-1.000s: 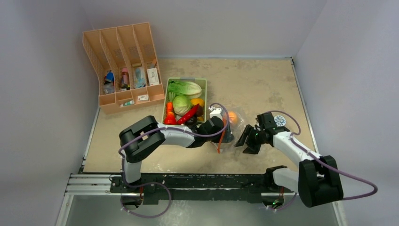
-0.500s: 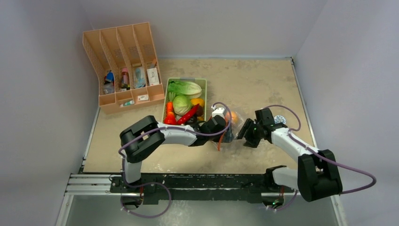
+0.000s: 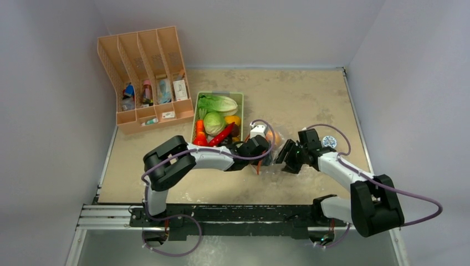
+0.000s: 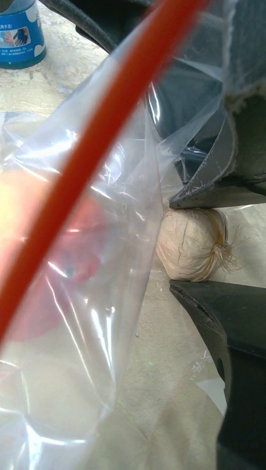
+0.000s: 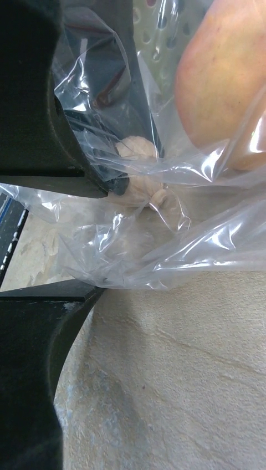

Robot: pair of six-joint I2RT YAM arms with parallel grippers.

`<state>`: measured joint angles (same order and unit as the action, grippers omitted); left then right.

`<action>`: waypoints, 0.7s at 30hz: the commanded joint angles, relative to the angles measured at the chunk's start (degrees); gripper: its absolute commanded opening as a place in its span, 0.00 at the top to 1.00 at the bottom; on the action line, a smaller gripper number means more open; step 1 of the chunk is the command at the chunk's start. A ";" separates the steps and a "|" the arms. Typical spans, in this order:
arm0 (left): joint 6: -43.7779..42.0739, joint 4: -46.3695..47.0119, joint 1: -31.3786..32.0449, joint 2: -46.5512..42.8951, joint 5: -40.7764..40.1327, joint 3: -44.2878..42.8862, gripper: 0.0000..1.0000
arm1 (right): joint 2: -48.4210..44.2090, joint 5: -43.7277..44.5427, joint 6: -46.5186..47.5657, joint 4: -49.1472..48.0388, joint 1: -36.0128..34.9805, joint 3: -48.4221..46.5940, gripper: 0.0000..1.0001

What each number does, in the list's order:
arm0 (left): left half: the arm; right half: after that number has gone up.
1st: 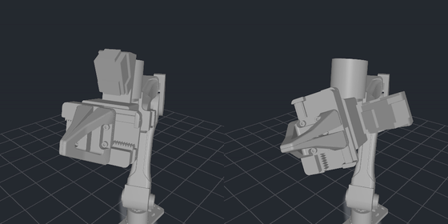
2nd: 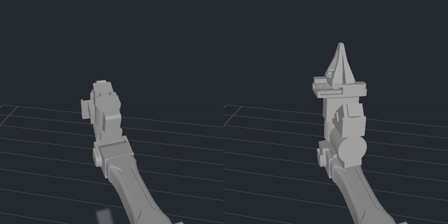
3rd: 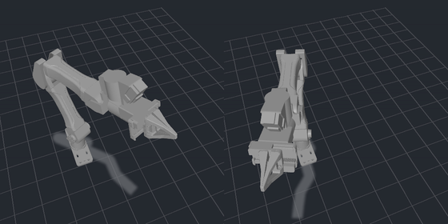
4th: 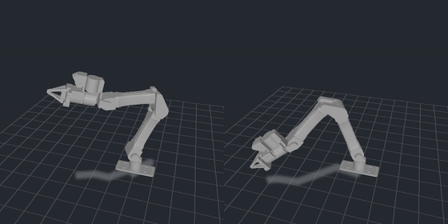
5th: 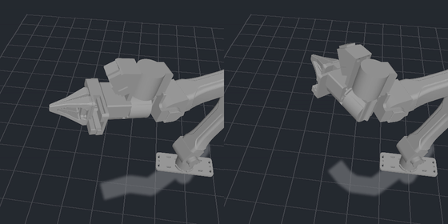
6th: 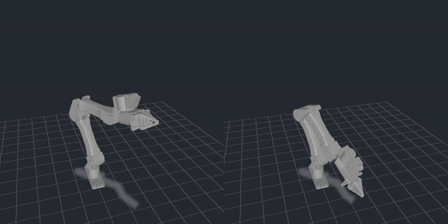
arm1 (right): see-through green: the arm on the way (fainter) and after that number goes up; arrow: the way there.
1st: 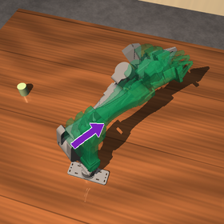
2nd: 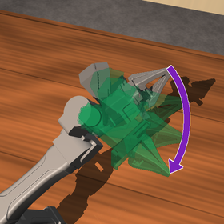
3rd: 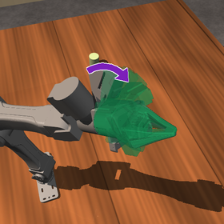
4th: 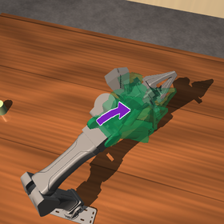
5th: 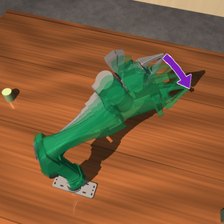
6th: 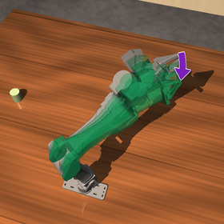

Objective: Open the zip-top bag and remove the fake food
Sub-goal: Pick up the fake vegetable from the zipper food storage bag.

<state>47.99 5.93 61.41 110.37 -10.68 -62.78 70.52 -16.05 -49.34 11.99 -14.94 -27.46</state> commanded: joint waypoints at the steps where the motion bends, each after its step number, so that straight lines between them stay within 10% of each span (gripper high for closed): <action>1: 0.33 -6.46 1.43 -0.53 -4.29 1.82 0.57 | 3.78 4.53 1.52 4.37 -1.17 -0.10 0.40; 21: -4.39 -10.81 1.42 -6.06 -10.01 1.27 0.52 | 4.53 8.82 0.16 7.45 -1.23 -3.06 0.40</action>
<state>47.33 -1.80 62.76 104.66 -19.57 -59.27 73.14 -14.00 -50.02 15.16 -16.03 -30.96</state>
